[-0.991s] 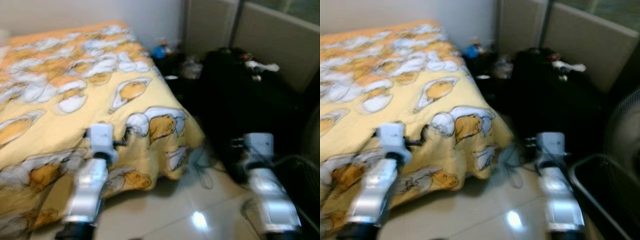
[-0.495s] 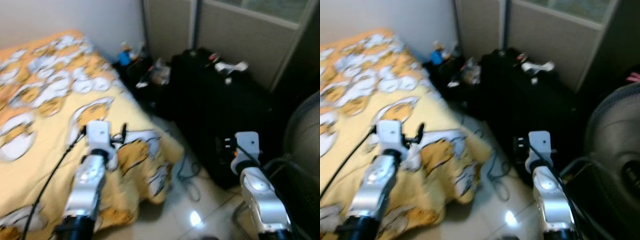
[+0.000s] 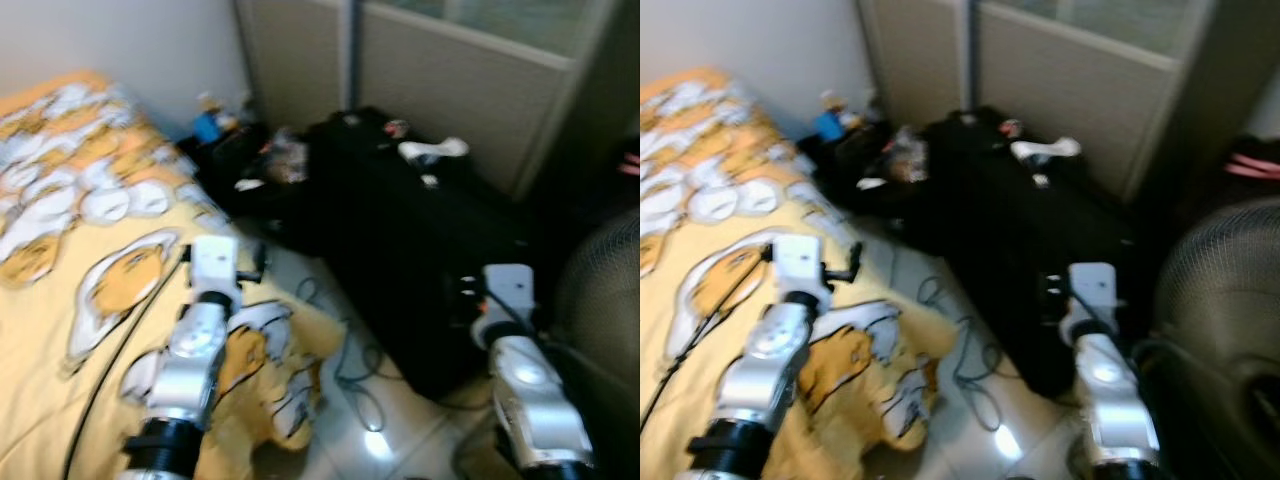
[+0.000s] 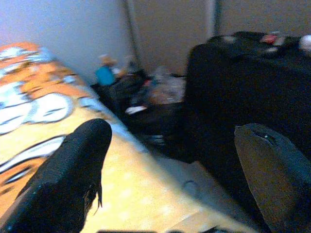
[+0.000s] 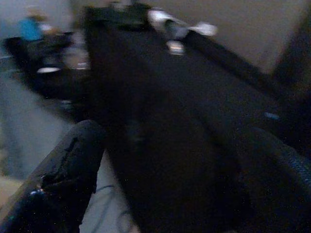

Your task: Clean up the room

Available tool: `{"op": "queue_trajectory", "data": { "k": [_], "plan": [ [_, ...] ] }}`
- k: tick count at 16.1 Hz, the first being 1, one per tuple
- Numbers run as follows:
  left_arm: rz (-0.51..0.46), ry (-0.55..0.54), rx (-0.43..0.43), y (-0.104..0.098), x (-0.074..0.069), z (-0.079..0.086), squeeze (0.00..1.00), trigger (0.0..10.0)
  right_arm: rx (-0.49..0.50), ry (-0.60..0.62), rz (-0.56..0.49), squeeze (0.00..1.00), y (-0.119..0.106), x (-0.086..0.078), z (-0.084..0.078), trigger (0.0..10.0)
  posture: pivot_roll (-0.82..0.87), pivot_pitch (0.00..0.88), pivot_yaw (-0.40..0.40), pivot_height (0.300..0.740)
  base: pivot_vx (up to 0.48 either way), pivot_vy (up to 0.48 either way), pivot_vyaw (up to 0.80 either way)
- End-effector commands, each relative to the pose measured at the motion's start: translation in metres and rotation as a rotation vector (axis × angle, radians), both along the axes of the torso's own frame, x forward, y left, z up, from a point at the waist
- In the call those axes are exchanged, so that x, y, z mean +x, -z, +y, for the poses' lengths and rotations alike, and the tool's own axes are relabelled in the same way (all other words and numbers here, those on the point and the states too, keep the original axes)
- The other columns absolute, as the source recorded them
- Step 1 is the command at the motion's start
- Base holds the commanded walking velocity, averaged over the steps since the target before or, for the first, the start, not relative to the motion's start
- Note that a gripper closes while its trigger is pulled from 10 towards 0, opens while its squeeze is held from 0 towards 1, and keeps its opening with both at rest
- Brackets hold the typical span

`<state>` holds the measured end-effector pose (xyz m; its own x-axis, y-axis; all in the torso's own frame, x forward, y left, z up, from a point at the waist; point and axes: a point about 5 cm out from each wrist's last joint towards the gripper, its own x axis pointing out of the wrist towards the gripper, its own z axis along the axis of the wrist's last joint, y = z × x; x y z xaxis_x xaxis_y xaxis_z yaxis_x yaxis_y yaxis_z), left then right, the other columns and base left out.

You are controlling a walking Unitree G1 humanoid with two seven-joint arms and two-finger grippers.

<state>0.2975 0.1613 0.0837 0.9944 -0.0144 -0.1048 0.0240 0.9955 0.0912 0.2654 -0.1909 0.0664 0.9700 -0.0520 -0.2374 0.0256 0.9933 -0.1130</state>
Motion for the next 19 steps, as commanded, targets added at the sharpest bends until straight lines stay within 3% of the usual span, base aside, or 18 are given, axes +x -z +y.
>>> {"op": "queue_trajectory", "data": {
  "k": [1, 10, 11, 16, 19],
  "plan": [
    [0.014, -0.022, 0.009, 0.003, -0.002, 0.005, 0.42, 10.0, 0.007, -0.019, -0.014, 0.0, -0.004, 0.001, 0.004, 10.0, -0.06, 0.0, 0.108, 0.74, 0.0, 0.0, 0.0],
    [0.014, -0.022, 0.009, 0.003, -0.002, 0.005, 0.42, 10.0, 0.007, -0.019, -0.014, 0.0, -0.004, 0.001, 0.004, 10.0, -0.06, 0.0, 0.108, 0.74, 0.0, 0.0, 0.0],
    [0.023, 0.018, 0.054, 0.002, 0.001, 0.0, 0.25, 10.0, -0.001, 0.017, 0.0, 0.0, 0.003, -0.003, 0.005, 10.0, -0.05, 0.0, 0.157, 0.74, 0.0, 0.0, 0.0],
    [0.031, 0.094, 0.08, -0.003, 0.013, -0.007, 0.25, 10.0, 0.008, 0.075, -0.017, 0.0, 0.006, -0.007, 0.006, 10.0, -0.09, 0.0, 0.236, 0.74, 0.0, 0.0, 0.0],
    [0.034, 0.077, 0.065, -0.001, 0.013, -0.01, 0.26, 10.0, -0.013, 0.046, -0.015, 0.0, 0.004, -0.005, 0.004, 10.0, -0.08, 0.0, 0.195, 0.74, 0.0, 0.0, 0.0]
  ]
}}
